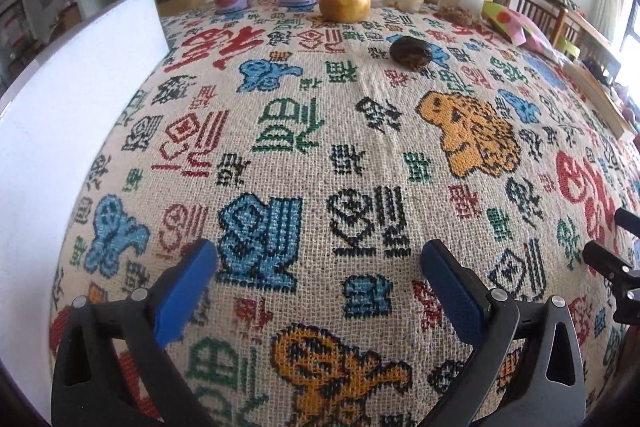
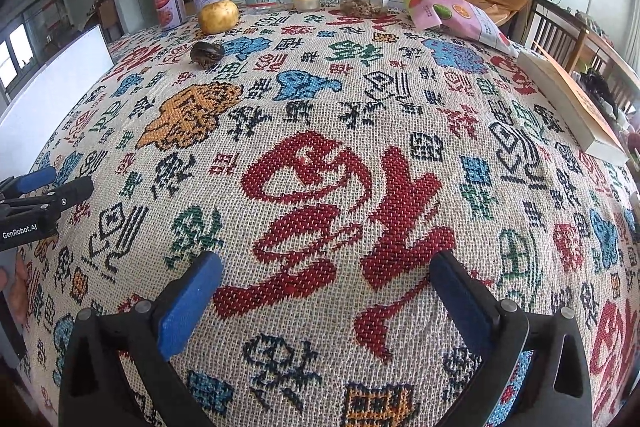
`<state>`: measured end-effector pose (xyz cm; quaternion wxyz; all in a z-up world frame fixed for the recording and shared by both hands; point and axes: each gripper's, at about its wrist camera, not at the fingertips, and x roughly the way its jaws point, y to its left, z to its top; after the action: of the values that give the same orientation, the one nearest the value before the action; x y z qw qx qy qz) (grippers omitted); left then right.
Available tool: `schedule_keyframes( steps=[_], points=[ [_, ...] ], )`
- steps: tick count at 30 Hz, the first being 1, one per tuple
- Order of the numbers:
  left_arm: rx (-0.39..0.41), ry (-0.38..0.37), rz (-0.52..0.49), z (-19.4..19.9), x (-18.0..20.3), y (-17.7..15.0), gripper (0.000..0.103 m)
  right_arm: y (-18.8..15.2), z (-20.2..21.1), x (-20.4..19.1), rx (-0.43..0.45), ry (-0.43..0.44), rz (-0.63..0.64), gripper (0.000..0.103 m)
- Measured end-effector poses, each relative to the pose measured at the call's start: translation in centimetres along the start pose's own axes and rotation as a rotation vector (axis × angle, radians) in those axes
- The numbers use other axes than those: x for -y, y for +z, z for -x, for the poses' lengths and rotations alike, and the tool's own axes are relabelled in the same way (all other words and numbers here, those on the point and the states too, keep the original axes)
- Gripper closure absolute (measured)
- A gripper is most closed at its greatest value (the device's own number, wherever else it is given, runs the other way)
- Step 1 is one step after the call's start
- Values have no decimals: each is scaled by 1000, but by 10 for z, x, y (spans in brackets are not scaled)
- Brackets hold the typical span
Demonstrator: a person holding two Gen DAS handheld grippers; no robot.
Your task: Organize fruits
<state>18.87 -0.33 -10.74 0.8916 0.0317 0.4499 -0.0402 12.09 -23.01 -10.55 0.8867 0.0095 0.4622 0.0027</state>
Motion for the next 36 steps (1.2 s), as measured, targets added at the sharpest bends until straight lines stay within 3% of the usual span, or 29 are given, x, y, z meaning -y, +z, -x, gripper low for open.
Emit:
schedule_keyframes(
  steps=[7,9,13,15,19,36],
  points=[
    [-35,-24,-49,1,-2,5,1,1,0,0,0,2,-3,0],
    [-29,10,-50,2,-11,10,1,1,1,0,0,3,-4,0],
    [-44,35,-5,-9,-39,15,0,1,1,1,2,10,-9,0],
    [-16,1,36,-10,-50,12,1,1,1,1,2,10,-9,0],
    [6,42,18,-8,-46,9,0,1,1,1,1,8,-7,0],
    [0,23,33,-8,-45,8,0,1,1,1,-1,4,-6,0]
  ],
)
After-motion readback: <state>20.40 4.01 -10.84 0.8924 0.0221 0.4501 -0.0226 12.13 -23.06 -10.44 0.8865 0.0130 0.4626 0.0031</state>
